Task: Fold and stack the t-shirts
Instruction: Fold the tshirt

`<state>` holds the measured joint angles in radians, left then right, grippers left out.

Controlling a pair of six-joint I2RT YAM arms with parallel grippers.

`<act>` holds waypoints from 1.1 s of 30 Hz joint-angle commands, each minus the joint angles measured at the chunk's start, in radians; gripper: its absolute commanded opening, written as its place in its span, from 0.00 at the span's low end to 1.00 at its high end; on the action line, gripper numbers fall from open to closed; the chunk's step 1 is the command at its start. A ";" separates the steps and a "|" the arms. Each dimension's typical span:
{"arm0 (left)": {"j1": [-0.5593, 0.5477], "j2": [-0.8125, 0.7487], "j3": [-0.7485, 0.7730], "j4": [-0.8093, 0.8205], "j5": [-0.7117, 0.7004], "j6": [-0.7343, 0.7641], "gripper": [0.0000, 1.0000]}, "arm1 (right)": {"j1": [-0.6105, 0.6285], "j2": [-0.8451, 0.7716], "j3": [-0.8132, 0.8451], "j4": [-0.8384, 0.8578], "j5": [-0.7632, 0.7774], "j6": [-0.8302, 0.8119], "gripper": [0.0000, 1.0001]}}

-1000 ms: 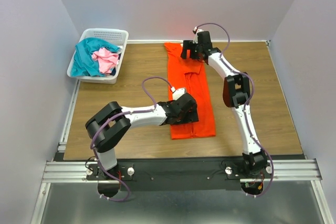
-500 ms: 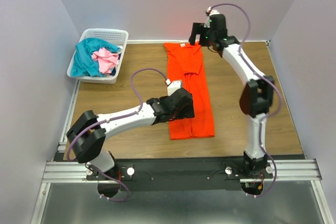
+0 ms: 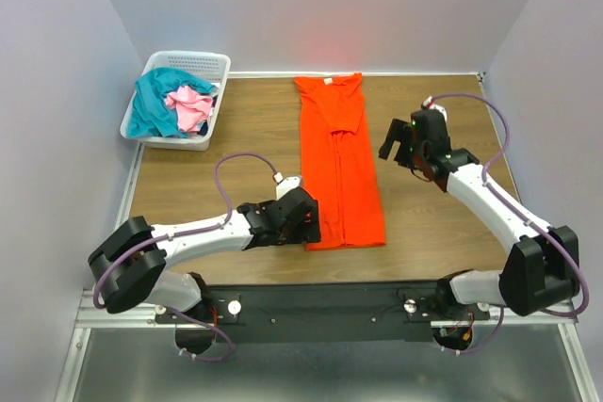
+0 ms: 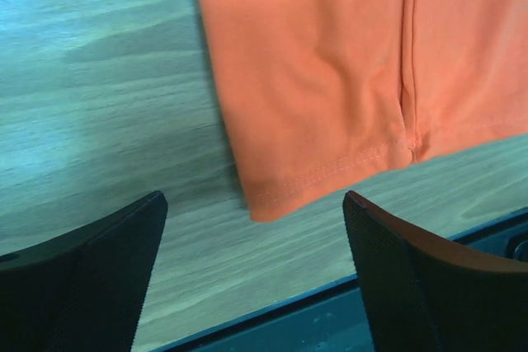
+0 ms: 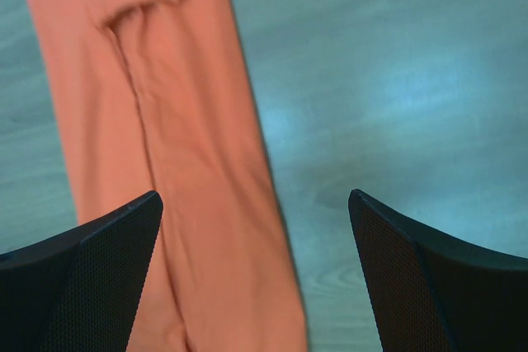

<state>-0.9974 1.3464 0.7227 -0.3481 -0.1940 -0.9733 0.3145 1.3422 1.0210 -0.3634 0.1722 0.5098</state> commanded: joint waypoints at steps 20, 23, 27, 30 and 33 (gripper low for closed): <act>-0.009 0.085 -0.085 0.161 0.113 -0.041 0.37 | 0.005 -0.261 -0.272 -0.009 0.006 0.088 1.00; -0.007 0.108 -0.078 0.149 0.097 -0.051 0.37 | 0.003 -0.282 -0.292 -0.011 -0.014 0.085 1.00; -0.006 0.122 -0.083 0.147 0.093 -0.061 0.31 | 0.005 -0.307 -0.323 -0.016 -0.066 0.078 1.00; -0.006 0.122 -0.077 0.110 0.074 -0.067 0.20 | 0.005 -0.324 -0.340 -0.025 -0.092 0.065 1.00; -0.006 0.096 -0.082 0.092 0.064 -0.077 0.06 | 0.005 -0.345 -0.357 -0.058 -0.144 0.056 1.00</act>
<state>-1.0027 1.4460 0.6544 -0.1886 -0.1001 -1.0355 0.3153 1.0279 0.6910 -0.3897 0.1043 0.5812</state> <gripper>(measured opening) 0.081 0.998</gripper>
